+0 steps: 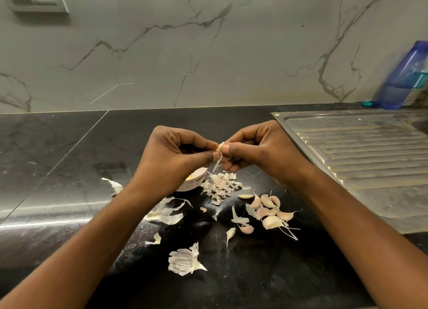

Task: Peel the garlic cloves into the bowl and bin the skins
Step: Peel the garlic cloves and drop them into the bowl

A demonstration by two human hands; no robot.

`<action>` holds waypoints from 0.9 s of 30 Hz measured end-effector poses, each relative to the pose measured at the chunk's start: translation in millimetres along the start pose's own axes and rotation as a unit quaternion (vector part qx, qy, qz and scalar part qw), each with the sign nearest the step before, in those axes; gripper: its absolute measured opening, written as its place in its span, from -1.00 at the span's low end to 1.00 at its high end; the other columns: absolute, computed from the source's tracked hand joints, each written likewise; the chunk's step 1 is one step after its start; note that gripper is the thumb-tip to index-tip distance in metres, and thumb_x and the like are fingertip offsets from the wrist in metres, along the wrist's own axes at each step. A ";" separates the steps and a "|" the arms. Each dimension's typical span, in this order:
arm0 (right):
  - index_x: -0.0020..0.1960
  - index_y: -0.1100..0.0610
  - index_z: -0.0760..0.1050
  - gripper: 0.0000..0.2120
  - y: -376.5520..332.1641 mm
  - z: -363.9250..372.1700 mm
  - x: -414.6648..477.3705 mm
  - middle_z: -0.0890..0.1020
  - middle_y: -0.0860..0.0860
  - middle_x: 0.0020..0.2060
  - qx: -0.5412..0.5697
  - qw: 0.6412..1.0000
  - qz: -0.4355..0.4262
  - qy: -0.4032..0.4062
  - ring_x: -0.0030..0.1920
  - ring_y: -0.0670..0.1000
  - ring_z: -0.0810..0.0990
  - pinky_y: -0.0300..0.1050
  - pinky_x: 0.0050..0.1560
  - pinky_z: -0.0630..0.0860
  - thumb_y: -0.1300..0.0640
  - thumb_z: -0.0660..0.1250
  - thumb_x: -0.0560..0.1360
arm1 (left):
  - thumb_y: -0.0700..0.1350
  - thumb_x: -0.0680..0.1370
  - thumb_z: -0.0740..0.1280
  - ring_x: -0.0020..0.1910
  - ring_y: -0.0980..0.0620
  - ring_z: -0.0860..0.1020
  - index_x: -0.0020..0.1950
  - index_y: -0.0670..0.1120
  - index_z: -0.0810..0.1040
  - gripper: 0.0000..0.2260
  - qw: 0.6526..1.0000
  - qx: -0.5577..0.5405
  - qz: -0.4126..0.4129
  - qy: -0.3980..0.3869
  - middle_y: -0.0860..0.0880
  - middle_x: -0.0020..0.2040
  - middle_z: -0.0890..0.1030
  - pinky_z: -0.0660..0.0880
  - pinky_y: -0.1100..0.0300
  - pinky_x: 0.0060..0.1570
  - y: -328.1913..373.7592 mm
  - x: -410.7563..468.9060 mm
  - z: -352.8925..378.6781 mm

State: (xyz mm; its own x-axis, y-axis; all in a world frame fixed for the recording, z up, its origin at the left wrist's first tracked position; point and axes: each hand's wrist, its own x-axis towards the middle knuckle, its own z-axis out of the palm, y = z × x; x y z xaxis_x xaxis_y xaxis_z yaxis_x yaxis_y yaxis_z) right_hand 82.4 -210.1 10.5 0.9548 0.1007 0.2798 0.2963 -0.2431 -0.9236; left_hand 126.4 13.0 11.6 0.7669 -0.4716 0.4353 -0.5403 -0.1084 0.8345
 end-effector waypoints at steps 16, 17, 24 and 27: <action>0.02 0.35 0.68 -0.93 -0.3 1.6 -0.4 0.75 0.20 -0.21 0.008 0.999 -0.029 0.042 -0.28 0.10 0.74 -0.11 -0.22 0.71 0.35 0.43 0.59 | -0.22 0.43 0.48 -0.12 -0.12 0.76 0.14 -0.25 0.69 -0.70 0.979 -0.172 -0.108 -0.013 -0.22 -0.06 0.76 0.71 0.18 -0.08 10.0 -0.4 1.6; 0.02 0.35 0.68 -0.93 -0.2 1.3 -0.3 0.76 0.20 -0.21 0.007 0.999 -0.031 0.042 -0.28 0.10 0.74 -0.11 -0.21 0.71 0.35 0.43 0.59 | -0.22 0.43 0.47 -0.11 -0.12 0.76 0.16 -0.24 0.68 -0.69 0.977 -0.181 -0.116 -0.017 -0.22 -0.04 0.76 0.71 0.17 -0.07 10.2 0.2 1.3; 0.04 0.36 0.68 -0.91 1.6 0.7 0.5 0.76 0.17 -0.21 -0.035 0.998 -0.042 0.014 -0.23 0.13 0.77 -0.08 -0.15 0.73 0.33 0.45 0.59 | -0.09 0.45 0.47 -0.03 -0.07 0.75 0.10 -0.13 0.73 -0.75 0.989 -0.110 -0.097 -0.032 -0.10 -0.03 0.78 0.68 0.18 0.01 9.8 0.7 -0.5; 0.04 0.33 0.69 -0.90 1.9 1.7 0.4 0.76 0.14 -0.20 -0.055 0.997 -0.052 0.003 -0.21 0.12 0.77 -0.06 -0.14 0.73 0.29 0.47 0.59 | -0.04 0.42 0.50 -0.08 -0.03 0.74 0.07 -0.10 0.74 -0.74 0.992 -0.079 -0.094 -0.032 -0.08 -0.06 0.78 0.67 0.21 -0.04 9.2 0.6 -0.5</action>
State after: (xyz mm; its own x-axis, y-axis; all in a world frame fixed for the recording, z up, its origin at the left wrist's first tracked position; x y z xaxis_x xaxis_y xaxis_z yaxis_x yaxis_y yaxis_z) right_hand 83.3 -208.9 8.4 0.9191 0.1240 0.3739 0.3934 -0.3357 -0.8559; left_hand 122.0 12.2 19.7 0.8231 -0.5107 0.2484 -0.3239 -0.0630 0.9440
